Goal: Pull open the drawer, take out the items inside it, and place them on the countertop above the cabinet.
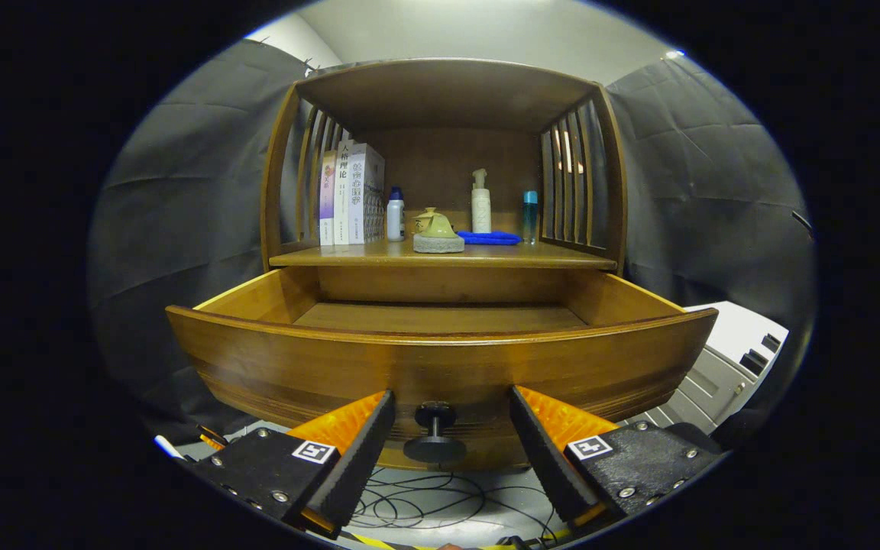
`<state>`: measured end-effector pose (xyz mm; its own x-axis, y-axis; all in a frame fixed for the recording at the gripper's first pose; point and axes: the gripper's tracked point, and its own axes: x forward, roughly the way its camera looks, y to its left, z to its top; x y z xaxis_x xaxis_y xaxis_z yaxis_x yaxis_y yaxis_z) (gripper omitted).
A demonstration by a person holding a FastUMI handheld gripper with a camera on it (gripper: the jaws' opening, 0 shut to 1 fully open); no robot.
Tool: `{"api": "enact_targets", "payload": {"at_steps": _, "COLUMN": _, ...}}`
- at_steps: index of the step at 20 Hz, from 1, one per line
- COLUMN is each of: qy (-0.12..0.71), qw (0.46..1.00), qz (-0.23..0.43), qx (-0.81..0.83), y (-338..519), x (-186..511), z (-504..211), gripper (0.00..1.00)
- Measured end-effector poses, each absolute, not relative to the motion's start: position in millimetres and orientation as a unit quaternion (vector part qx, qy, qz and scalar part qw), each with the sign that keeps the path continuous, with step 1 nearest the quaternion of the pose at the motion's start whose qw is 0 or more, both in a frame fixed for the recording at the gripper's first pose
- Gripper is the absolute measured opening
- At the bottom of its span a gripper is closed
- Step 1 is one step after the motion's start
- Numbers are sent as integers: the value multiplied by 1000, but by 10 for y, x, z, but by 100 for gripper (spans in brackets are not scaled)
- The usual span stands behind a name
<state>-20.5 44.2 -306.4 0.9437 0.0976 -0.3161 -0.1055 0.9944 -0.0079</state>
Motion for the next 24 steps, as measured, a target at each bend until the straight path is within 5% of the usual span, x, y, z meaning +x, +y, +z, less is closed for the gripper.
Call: {"api": "enact_targets", "payload": {"at_steps": 24, "qy": 97, "qw": 994, "qz": 46, "qx": -10, "y": 735, "x": 1285, "z": -3121, "gripper": 95}}
